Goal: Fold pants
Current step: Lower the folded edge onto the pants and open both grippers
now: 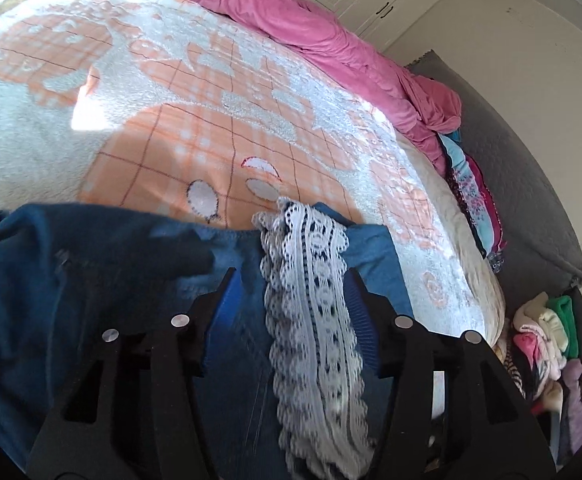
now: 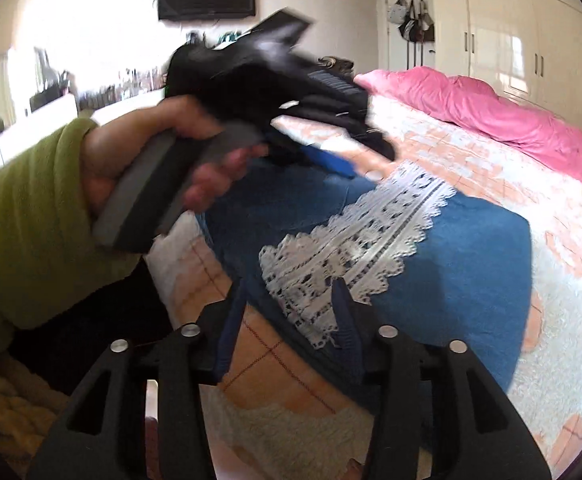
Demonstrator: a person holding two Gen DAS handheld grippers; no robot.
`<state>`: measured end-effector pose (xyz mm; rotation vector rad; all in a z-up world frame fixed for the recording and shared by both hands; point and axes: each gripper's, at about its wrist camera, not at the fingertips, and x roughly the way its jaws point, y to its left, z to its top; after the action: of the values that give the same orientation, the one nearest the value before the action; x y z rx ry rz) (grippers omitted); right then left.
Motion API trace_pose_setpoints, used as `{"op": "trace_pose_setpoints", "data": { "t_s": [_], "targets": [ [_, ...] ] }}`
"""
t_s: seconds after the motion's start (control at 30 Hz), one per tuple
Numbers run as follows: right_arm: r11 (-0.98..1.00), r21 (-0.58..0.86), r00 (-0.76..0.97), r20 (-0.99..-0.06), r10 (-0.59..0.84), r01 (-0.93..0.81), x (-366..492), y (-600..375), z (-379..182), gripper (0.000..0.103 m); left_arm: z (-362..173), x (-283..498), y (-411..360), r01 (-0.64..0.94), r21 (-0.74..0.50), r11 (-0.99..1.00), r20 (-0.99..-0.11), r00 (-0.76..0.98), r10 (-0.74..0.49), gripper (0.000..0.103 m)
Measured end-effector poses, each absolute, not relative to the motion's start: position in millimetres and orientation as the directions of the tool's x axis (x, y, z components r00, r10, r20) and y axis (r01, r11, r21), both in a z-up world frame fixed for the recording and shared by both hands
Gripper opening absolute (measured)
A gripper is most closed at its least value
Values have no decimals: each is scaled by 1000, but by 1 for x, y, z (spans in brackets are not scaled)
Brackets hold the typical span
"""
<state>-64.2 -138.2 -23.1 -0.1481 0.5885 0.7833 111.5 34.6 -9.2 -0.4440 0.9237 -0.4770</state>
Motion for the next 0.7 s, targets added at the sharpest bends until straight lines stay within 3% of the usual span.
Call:
{"op": "trace_pose_setpoints", "data": {
  "t_s": [0.07,0.23,0.53,0.7],
  "targets": [
    [714,125,567,-521,638,-689,-66,-151,-16,50,-5,99,37,202,-534,821,-652,519,-553,49],
    [781,167,634,-496,594,-601,-66,-184,-9,52,-4,68,38,219,-499,838,-680,501,-536,50],
    [870,174,657,-591,467,-462,-47,-198,-17,52,-24,40,15,255,-449,856,-728,450,-516,50],
    [900,140,616,-685,389,-413,-44,-204,-42,52,-30,28,-8,305,-254,918,-795,475,-378,50]
  ]
}}
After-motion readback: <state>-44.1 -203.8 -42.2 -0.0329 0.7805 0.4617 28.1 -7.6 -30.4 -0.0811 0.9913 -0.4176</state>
